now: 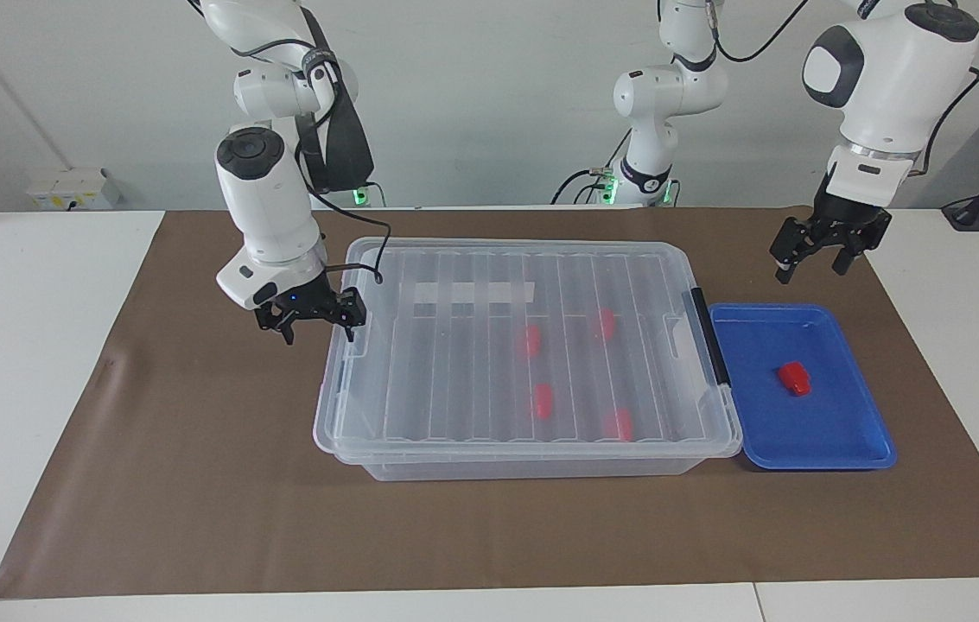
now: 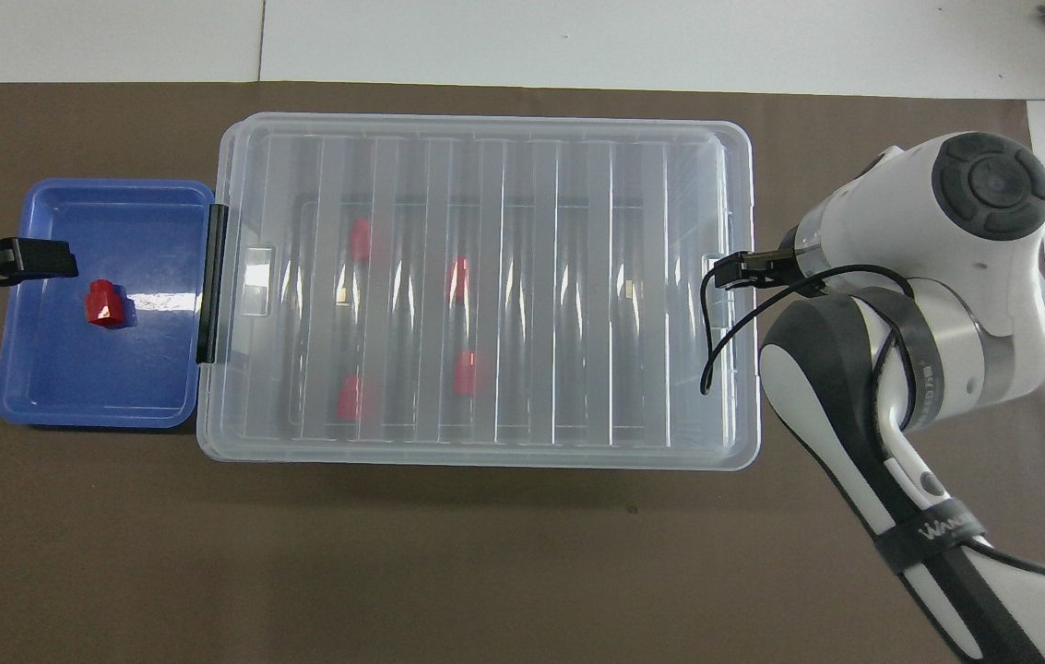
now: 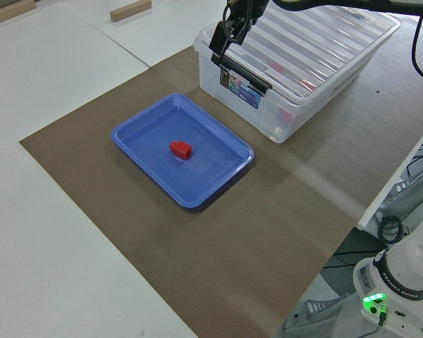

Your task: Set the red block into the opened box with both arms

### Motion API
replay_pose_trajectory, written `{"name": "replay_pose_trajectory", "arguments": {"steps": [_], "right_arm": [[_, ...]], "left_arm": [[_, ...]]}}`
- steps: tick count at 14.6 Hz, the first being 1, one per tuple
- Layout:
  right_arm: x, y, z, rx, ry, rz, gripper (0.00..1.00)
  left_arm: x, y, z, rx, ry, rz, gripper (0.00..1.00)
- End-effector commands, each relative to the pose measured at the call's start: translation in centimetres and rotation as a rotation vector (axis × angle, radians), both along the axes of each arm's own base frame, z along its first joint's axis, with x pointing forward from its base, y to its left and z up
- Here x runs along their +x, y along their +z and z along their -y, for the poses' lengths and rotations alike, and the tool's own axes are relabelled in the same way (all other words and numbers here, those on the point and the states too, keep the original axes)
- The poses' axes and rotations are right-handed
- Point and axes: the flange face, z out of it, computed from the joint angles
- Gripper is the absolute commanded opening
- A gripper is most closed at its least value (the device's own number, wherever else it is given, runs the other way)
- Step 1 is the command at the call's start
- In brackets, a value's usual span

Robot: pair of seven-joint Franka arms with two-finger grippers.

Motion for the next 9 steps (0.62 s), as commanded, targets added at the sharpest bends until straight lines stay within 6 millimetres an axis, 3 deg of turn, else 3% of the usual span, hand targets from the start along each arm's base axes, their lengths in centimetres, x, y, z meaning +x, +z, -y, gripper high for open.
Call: {"name": "replay_pose_trajectory", "arguments": {"steps": [1,2,4,7,9], "right_arm": [[0.3,-0.6,0.8,-0.033,-0.025,0.017,1.0],[0.4,-0.6,0.9,-0.039,-0.025,0.018,1.0],[0.5,-0.5,1.6,-0.068,-0.02,0.024,1.0],[0.9,-0.4,3.3,-0.1,-0.031,0.028,1.0],[1.0,-0.3,4.1,-0.115,-0.037,0.03,1.0]], "left_arm": [[0.0,-0.7,-3.3,0.012,0.044,0.063,1.0],[0.8,-2.0,-4.3,0.011,0.06,0.073,1.0],[2.7,-6.3,-6.3,0.005,0.084,0.07,1.0],[5.1,-11.8,-6.8,-0.002,0.089,0.114,1.0],[5.3,-14.6,-7.2,-0.005,0.091,0.11,1.0]]}}
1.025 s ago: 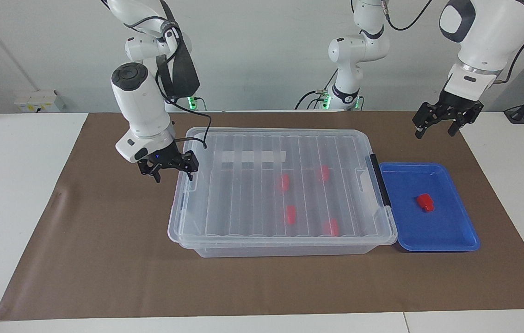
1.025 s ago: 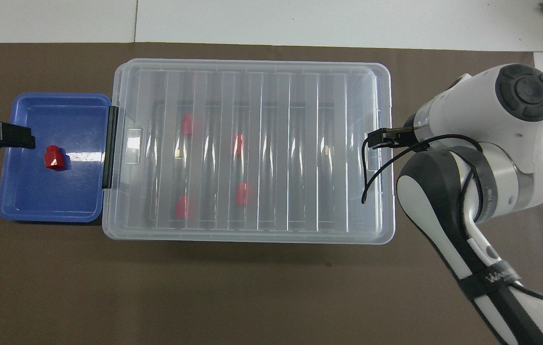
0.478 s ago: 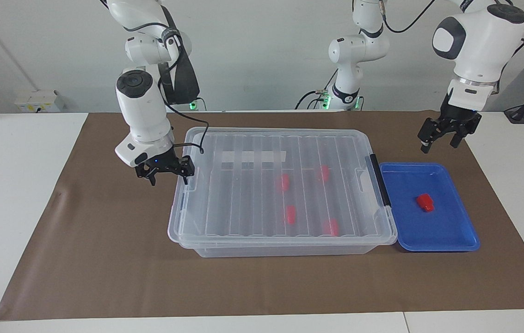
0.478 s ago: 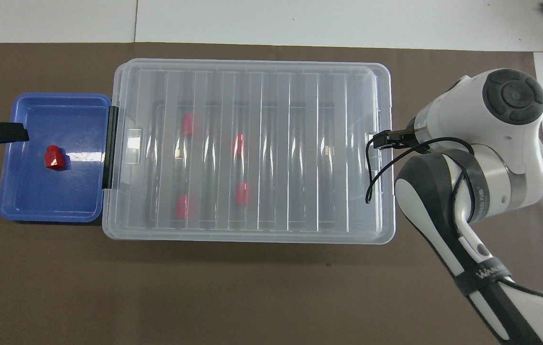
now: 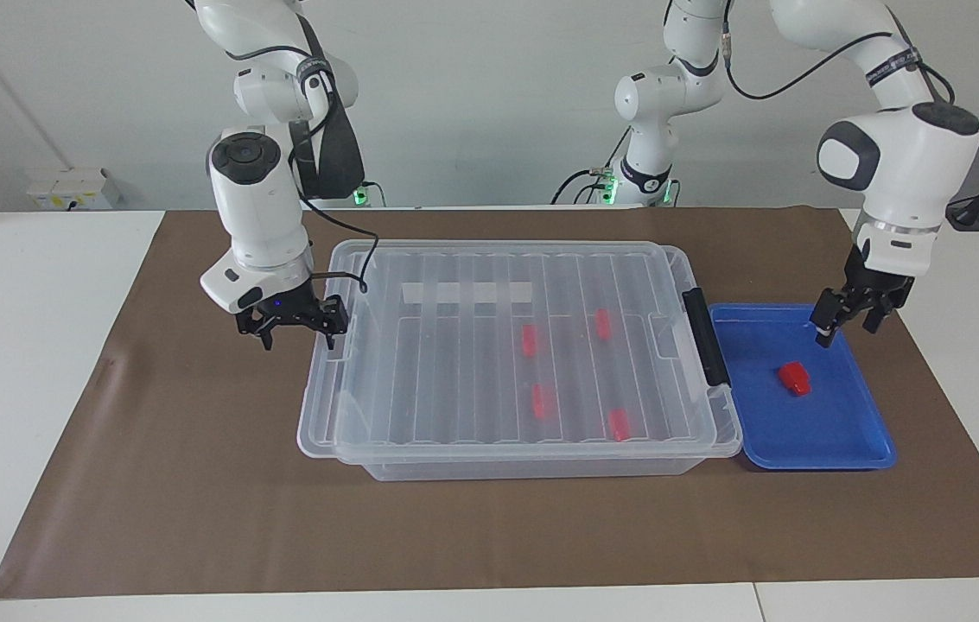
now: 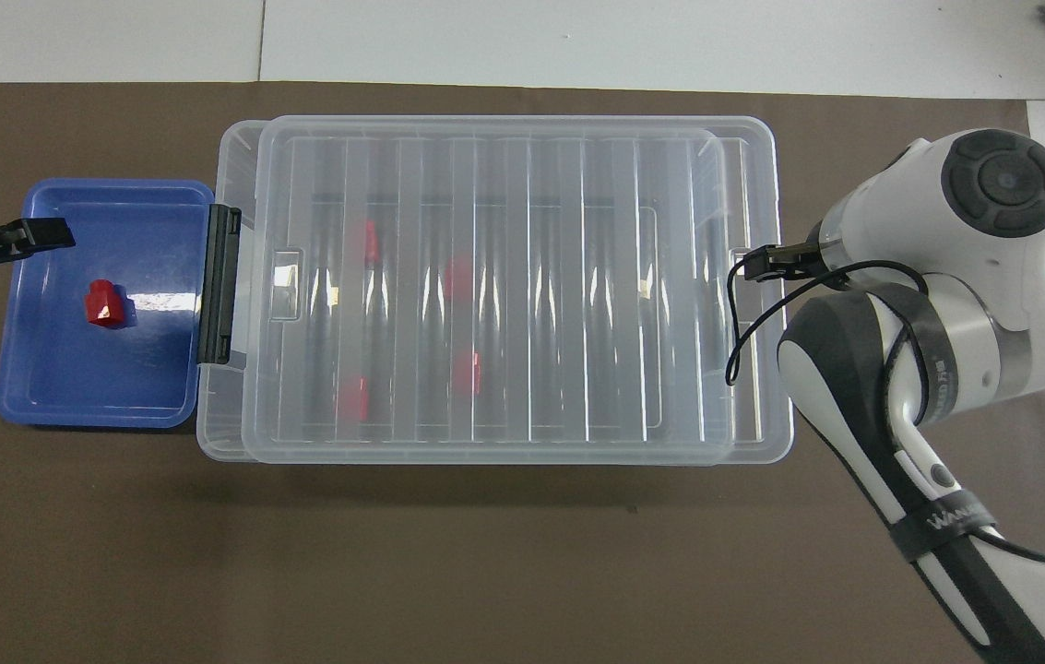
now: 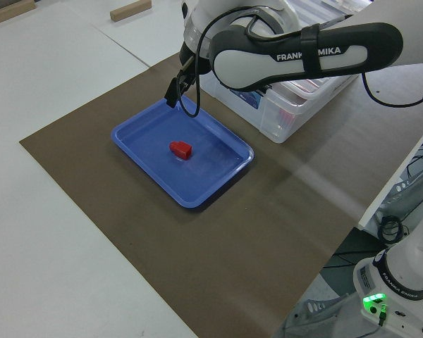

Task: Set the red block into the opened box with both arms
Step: 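Slide the lid with the right gripper while the left gripper grasps the red block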

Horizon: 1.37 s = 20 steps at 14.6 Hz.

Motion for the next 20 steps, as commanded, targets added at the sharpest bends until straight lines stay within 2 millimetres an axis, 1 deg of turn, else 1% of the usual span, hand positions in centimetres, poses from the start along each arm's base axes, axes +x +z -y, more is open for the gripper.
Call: {"name": "replay_pose_trajectory", "arguments": {"steps": [1,2,4,5,6,9,11,12,13,14,16,17,19,20], "right_arm": [[0.4,-0.3,1.4,-0.031,-0.031,0.011,1.0],[0.4,-0.2,1.7,-0.033,-0.034,0.01,1.0],[0.5,-0.2,2.7,-0.052,-0.038,0.01,1.0],[0.6,-0.2,3.1,-0.055,-0.042,0.009,1.0],[0.6,-0.2,3.5,-0.056,-0.046,0.01,1.0],[0.7,-0.1,4.4,-0.066,-0.055,0.008,1.0],[0.7,-0.1,5.0,-0.07,-0.058,0.007,1.0],[0.7,-0.1,5.3,-0.072,-0.063,0.006,1.0],[0.7,-0.1,5.4,-0.073,-0.063,0.003,1.0],[0.7,-0.1,5.7,-0.075,-0.068,0.001,1.0],[0.8,0.0,6.4,-0.09,-0.067,0.004,1.0],[0.7,0.0,6.7,-0.093,-0.063,-0.002,1.0],[0.7,0.0,7.3,-0.096,-0.047,-0.009,1.0],[0.7,-0.1,7.6,-0.097,-0.043,-0.012,1.0]], "left_arm": [[0.1,-3.8,-0.2,0.003,-0.008,0.003,1.0],[0.0,-6.0,-0.1,0.01,-0.029,-0.006,1.0],[-0.5,-10.2,-0.4,0.026,-0.07,0.022,1.0],[-0.6,-12.0,-1.3,0.027,-0.065,0.026,1.0],[-0.6,-13.3,-1.5,0.025,-0.067,0.012,1.0],[-1.2,-14.0,-3.1,0.027,-0.059,-0.01,1.0],[-1.4,-14.3,-3.2,0.026,-0.058,-0.016,1.0],[-1.4,-14.4,-3.1,0.025,-0.059,-0.017,0.96],[-1.5,-14.4,-3.1,0.025,-0.058,-0.02,0.79],[-1.6,-14.7,-2.9,0.023,-0.06,-0.026,0.53],[-1.7,-14.9,-2.7,0.02,-0.065,-0.046,0.2],[-1.8,-14.9,-2.8,0.018,-0.064,-0.056,0.12],[-2.0,-15.2,-2.3,0.013,-0.071,-0.082,0.07],[-2.1,-15.3,-2.1,0.012,-0.074,-0.086,0.02]]}}
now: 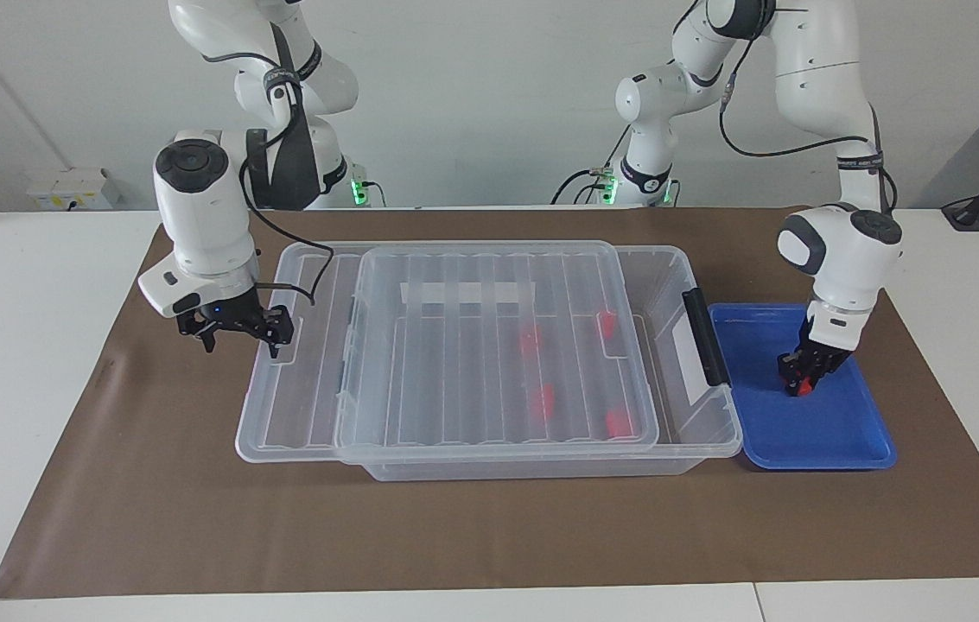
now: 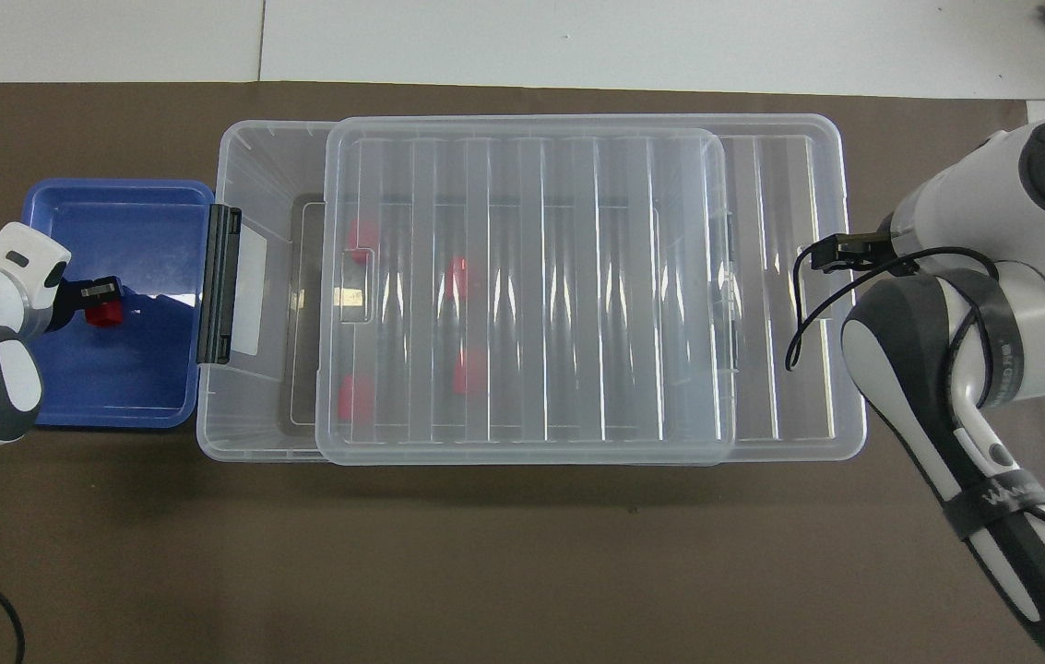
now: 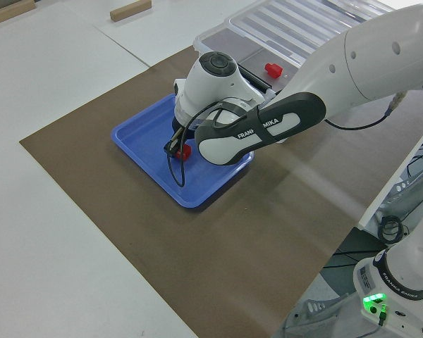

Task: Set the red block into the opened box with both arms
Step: 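Slide the lid with the right gripper while the left gripper grasps the red block, then lift the red block with the left gripper and carry it over the box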

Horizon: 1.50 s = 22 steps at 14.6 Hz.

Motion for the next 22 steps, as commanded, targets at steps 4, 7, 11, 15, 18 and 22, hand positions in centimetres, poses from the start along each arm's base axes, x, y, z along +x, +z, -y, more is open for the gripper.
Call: {"name": "replay_pose_trajectory", "arguments": {"steps": [4,7,11,15,18,22], "right_arm": [[0.1,0.0,2.7,-0.046,0.018,-0.026,1.0],[0.0,0.0,3.5,-0.059,0.015,-0.03,1.0],[-0.1,0.3,5.0,-0.07,0.027,-0.042,1.0],[-0.2,0.4,6.2,-0.083,0.033,-0.049,1.0],[-0.3,0.4,6.6,-0.102,0.037,-0.056,1.0],[-0.3,0.6,7.1,-0.109,0.049,-0.059,1.0]], "left_arm": [[-0.5,-0.1,0.2,0.003,-0.008,-0.032,0.0],[1.3,4.1,0.1,0.001,0.0,-0.041,0.0],[4.4,13.6,1.0,-0.023,0.021,-0.152,0.0],[4.3,19.2,7.0,-0.065,0.162,-0.129,0.0],[4.2,21.8,12.5,-0.109,0.268,-0.102,0.0],[4.2,23.5,17.5,-0.236,0.482,-0.089,0.0]]}}
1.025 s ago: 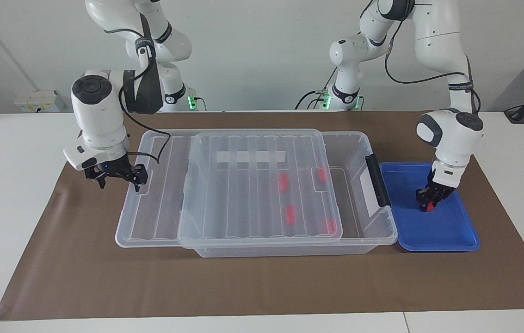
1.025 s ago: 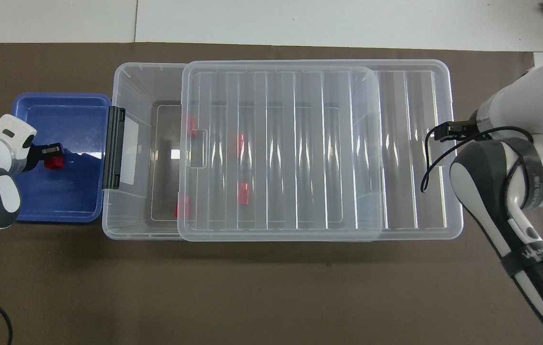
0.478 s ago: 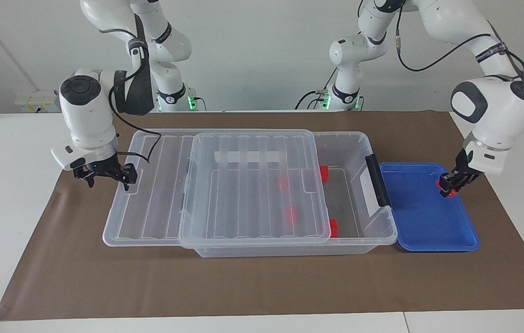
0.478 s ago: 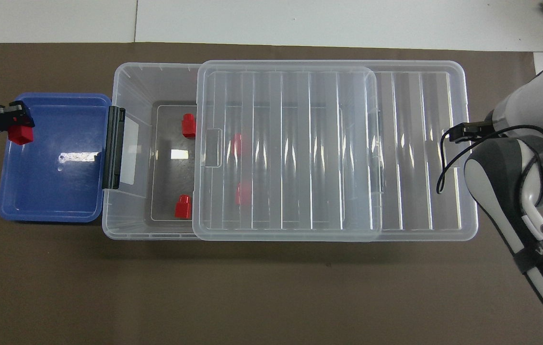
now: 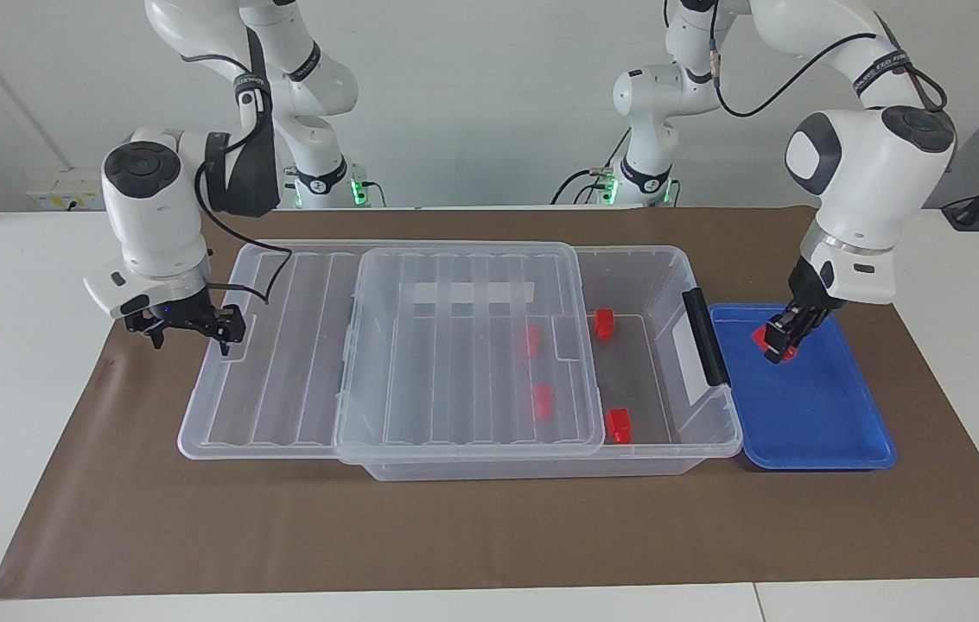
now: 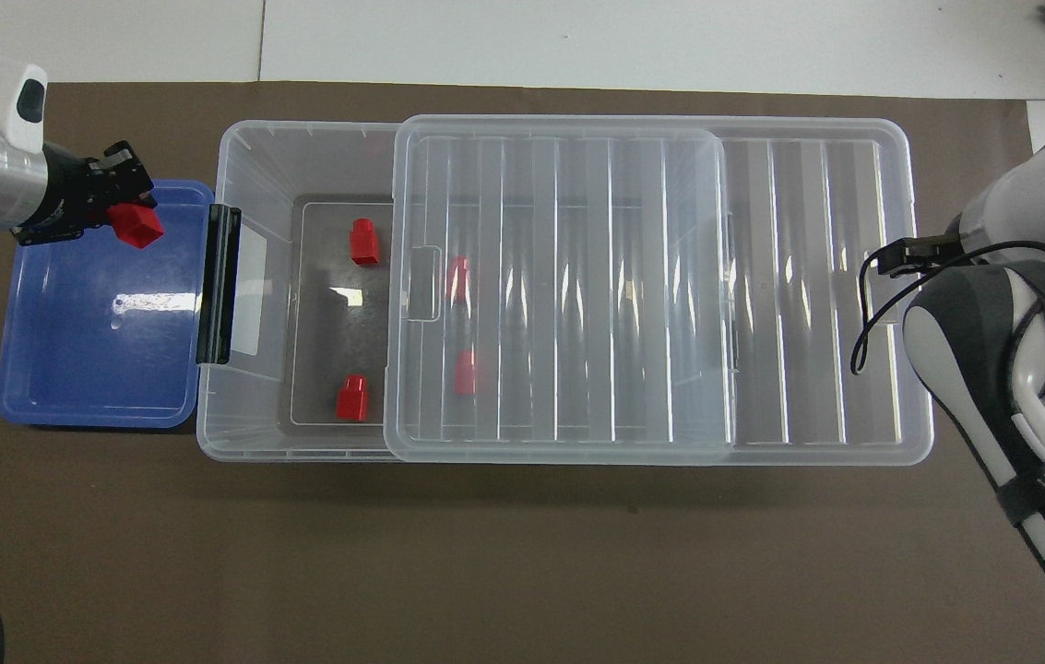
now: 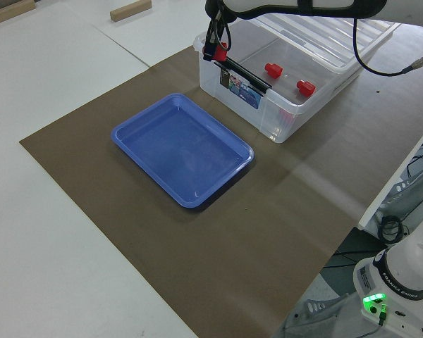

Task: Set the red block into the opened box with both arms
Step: 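Lift the red block with the left gripper and carry it over the box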

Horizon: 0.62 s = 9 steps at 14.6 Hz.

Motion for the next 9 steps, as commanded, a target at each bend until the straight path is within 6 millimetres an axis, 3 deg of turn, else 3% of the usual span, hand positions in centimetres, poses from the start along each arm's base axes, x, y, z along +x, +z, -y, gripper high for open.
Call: {"name": "replay_pose_trajectory", "arguments": {"steps": [1,3,4,7,9], "right_arm": [[-0.3,0.4,1.8,-0.039,0.028,-0.021,1.0],[-0.4,0.6,2.4,-0.05,0.037,-0.024,1.0],[-0.4,0.6,2.5,-0.05,0.037,-0.025,1.0],[-0.5,1.1,2.6,-0.056,0.033,-0.029,1.0],[-0.5,1.3,2.6,-0.056,0.035,-0.028,1.0]], "left_arm": [[0.0,1.9,2.6,-0.081,0.162,0.0,0.0],[-0.7,2.1,7.4,-0.114,0.17,0.016,0.0],[-1.3,1.4,8.7,-0.11,0.152,0.003,0.01],[-3.6,-0.7,10.4,-0.084,0.105,-0.011,0.01],[-5.3,-3.3,11.6,-0.07,0.043,0.007,0.01]]}}
